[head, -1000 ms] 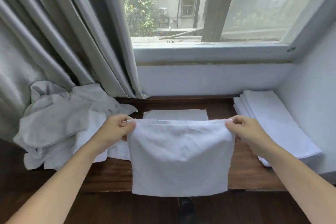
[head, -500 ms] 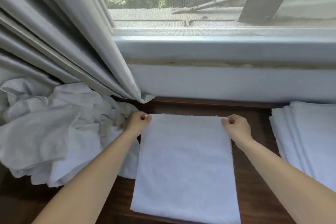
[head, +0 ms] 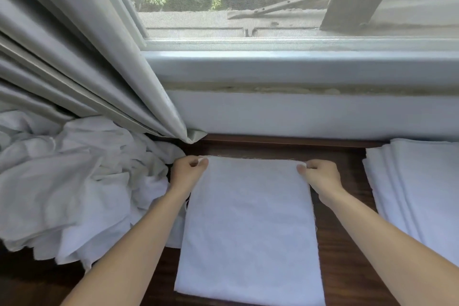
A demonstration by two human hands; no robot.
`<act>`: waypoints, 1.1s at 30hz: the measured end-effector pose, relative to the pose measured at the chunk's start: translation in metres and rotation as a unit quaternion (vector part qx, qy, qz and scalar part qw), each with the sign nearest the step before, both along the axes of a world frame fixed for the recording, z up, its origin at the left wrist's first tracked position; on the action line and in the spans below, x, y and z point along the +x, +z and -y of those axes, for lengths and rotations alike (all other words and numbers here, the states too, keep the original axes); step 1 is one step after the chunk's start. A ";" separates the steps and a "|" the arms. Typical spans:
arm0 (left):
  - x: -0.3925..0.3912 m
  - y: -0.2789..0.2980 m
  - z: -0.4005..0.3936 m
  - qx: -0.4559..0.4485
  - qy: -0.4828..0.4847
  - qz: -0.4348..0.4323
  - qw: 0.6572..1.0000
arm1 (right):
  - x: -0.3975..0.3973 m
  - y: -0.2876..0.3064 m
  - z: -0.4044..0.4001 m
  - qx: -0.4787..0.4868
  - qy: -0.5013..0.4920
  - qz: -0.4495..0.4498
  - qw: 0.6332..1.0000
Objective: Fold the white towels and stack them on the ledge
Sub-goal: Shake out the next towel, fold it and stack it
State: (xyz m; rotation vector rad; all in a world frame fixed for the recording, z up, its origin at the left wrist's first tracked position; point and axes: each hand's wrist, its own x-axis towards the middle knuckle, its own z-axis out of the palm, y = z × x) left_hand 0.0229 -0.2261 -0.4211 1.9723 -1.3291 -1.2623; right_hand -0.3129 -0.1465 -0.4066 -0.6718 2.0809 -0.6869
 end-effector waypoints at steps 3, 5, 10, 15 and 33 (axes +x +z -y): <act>0.006 0.016 -0.011 -0.045 0.007 -0.027 0.999 | 0.002 0.018 -0.017 -0.058 0.015 -0.018 0.998; 0.011 0.031 -0.021 -0.068 0.018 -0.052 0.996 | 0.004 0.031 -0.031 -0.099 0.014 -0.024 0.995; 0.033 0.073 -0.050 -0.121 0.015 -0.124 0.985 | 0.004 0.069 -0.074 -0.202 -0.016 0.011 0.979; 0.052 0.126 -0.081 -0.167 -0.037 -0.170 0.971 | 0.007 0.113 -0.113 -0.285 0.006 -0.010 0.959; 0.054 0.272 -0.068 -0.326 -0.151 -0.067 0.931 | -0.023 0.253 -0.102 -0.424 0.075 -0.086 0.899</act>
